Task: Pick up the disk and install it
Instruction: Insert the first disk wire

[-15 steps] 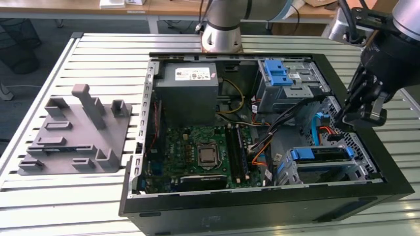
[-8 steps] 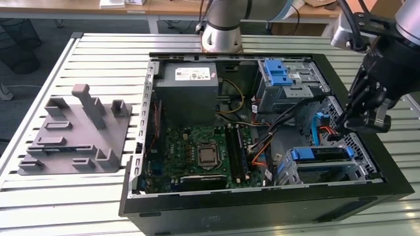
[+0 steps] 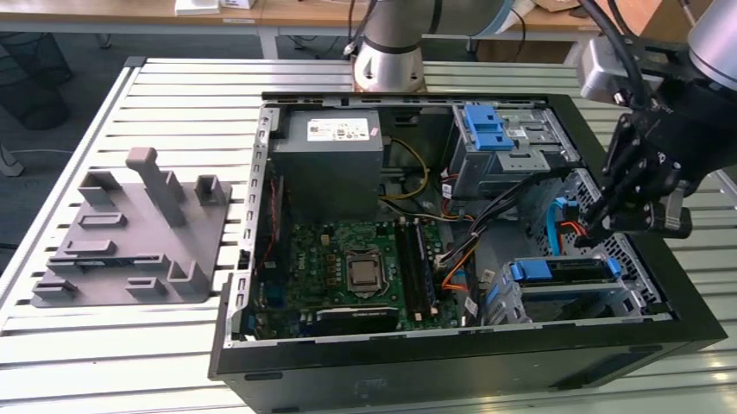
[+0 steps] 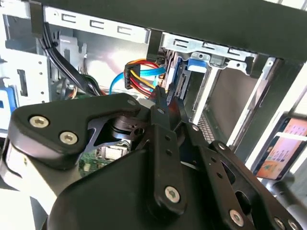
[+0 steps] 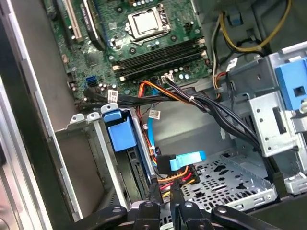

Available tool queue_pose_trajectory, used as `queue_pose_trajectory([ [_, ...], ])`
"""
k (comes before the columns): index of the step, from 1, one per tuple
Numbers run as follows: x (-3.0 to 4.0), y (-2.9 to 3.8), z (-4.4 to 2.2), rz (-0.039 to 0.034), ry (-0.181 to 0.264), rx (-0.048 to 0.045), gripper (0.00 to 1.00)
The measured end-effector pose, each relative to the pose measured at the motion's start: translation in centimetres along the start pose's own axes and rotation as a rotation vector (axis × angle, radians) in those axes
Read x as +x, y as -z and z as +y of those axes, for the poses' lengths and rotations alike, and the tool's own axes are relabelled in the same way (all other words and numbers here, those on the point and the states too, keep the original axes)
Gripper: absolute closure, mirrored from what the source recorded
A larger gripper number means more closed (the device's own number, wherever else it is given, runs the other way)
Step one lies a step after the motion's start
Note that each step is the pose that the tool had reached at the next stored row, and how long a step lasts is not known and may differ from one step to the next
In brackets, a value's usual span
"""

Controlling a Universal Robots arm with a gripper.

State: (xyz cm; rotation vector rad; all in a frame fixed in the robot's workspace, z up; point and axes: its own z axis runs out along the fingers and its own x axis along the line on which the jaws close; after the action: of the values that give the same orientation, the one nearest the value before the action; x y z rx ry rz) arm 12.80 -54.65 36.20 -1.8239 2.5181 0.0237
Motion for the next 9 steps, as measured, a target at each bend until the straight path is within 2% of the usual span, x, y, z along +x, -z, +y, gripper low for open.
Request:
queue_pose_trajectory([
  [4, 0.01, -0.08, 0.01, -0.0005, 0.055, -0.0019, 0.76],
  [9, 0.26, -0.09, 0.0, -0.0009, 0.087, -0.0029, 0.76],
])
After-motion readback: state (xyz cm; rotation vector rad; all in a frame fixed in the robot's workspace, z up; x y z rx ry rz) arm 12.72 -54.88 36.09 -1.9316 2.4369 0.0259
